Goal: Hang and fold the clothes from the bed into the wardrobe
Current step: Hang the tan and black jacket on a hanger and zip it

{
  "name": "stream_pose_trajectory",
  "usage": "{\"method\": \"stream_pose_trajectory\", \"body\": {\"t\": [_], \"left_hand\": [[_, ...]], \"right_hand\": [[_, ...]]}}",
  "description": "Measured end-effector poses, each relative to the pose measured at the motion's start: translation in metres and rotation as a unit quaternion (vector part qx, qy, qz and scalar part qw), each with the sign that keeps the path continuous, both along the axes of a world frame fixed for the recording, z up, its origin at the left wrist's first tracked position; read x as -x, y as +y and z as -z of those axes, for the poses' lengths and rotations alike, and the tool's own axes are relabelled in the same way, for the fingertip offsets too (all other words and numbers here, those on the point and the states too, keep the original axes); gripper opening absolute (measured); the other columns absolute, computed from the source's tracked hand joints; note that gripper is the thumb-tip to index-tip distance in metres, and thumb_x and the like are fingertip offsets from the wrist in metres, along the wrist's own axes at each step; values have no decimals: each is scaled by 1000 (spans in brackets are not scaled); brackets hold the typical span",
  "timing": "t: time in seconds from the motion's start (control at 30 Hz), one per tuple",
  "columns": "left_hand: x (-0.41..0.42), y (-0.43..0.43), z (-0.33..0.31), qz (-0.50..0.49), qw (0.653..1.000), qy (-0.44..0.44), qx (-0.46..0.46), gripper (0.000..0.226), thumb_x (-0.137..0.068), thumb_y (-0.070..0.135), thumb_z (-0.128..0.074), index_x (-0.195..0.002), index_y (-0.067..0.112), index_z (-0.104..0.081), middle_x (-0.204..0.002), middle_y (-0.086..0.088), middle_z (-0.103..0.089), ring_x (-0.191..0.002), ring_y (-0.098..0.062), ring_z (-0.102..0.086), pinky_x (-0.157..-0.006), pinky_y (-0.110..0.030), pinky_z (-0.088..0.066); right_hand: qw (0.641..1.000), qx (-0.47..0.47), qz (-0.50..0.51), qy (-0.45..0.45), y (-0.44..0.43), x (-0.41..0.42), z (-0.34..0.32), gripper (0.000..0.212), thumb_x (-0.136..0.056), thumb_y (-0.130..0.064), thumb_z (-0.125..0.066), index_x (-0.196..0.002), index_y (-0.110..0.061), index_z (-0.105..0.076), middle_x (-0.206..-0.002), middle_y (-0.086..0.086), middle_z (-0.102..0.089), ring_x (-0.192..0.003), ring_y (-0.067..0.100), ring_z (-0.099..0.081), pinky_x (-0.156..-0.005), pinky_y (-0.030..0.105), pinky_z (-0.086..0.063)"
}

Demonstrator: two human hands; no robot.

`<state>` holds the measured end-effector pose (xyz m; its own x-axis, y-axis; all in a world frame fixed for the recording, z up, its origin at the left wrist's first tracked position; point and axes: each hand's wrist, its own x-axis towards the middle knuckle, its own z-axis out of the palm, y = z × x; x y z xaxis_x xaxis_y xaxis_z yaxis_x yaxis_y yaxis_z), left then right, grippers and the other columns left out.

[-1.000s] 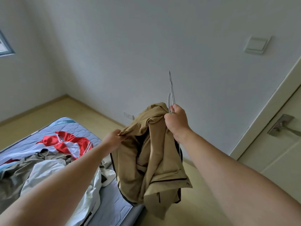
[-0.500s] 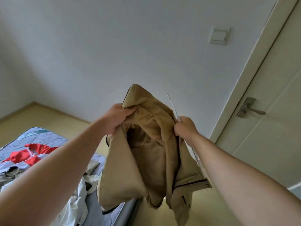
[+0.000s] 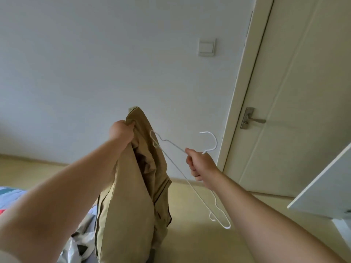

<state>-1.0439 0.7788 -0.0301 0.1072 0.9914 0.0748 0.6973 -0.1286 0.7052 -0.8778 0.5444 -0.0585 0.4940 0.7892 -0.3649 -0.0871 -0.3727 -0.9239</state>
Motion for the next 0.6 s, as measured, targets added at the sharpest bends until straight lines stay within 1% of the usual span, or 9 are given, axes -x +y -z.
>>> {"method": "stream_pose_trajectory", "body": {"t": [0.1, 0.2, 0.23, 0.27, 0.33, 0.4, 0.47, 0.53, 0.6], "left_hand": [[-2, 2, -1, -13, 999, -1, -37, 35, -100, 40, -43, -82, 13, -57, -69, 0, -52, -67, -24, -53, -52, -31, -32], [-1, -2, -9, -14, 998, -25, -54, 37, -100, 42, -41, -87, 11, -58, -71, 0, -52, -75, -28, -55, -61, -33, -38], [-2, -6, -12, 4, 997, -31, -65, 36, -100, 42, -42, -87, 12, -58, -71, 2, -53, -75, -27, -55, -63, -34, -39], [-3, -12, -16, 33, 996, -38, -79, 35, -100, 43, -43, -87, 15, -58, -72, 3, -55, -74, -25, -56, -62, -33, -38], [-7, -28, -25, 104, 987, -36, -119, 30, -99, 44, -47, -82, 21, -59, -71, 6, -59, -69, -17, -57, -54, -28, -36], [-9, -40, -38, 159, 971, -5, -177, 30, -97, 46, -48, -74, 29, -56, -68, 9, -59, -63, -8, -54, -50, -24, -34], [-5, -46, -57, 173, 955, 22, -240, 32, -96, 49, -50, -69, 33, -52, -64, 11, -56, -60, -6, -51, -50, -23, -33], [7, -42, -75, 164, 945, 40, -280, 33, -95, 53, -51, -71, 31, -53, -62, 9, -54, -59, -14, -50, -54, -25, -35], [22, -38, -87, 148, 941, 69, -297, 34, -94, 56, -52, -77, 28, -59, -61, 7, -52, -65, -24, -52, -59, -29, -40]], "right_hand": [[999, 23, -28, -28, -6, 0, 1, 40, -89, -43, -57, -57, -21, -45, -50, -4, -36, -39, 13, -27, -41, 20, -20], [996, 47, -58, -42, -8, 4, 2, 39, -88, -40, -58, -57, -22, -42, -47, -6, -34, -38, 13, -24, -42, 20, -17], [996, 55, -55, -40, -7, 6, 3, 38, -88, -38, -57, -58, -22, -41, -45, -8, -34, -37, 12, -23, -41, 19, -17], [997, 63, -42, -36, -5, 8, 3, 36, -88, -38, -57, -61, -22, -41, -44, -9, -35, -35, 12, -23, -39, 18, -17], [997, 65, -10, -29, 1, 12, 1, 30, -87, -39, -57, -67, -20, -45, -47, -8, -40, -35, 11, -27, -37, 18, -22], [998, 47, 17, -49, 9, 13, 0, 27, -86, -41, -59, -72, -19, -52, -56, -6, -46, -40, 9, -38, -39, 21, -31], [998, 18, 53, -43, 14, 8, -4, 28, -87, -40, -61, -69, -20, -53, -53, -7, -47, -39, 8, -39, -38, 21, -31], [996, -1, 75, -37, 17, -1, -8, 34, -89, -39, -60, -65, -17, -48, -42, -9, -41, -31, 9, -31, -35, 18, -25], [995, -3, 76, -59, 20, -4, -11, 35, -89, -39, -58, -66, -16, -45, -40, -9, -36, -30, 10, -26, -36, 18, -22]]}}
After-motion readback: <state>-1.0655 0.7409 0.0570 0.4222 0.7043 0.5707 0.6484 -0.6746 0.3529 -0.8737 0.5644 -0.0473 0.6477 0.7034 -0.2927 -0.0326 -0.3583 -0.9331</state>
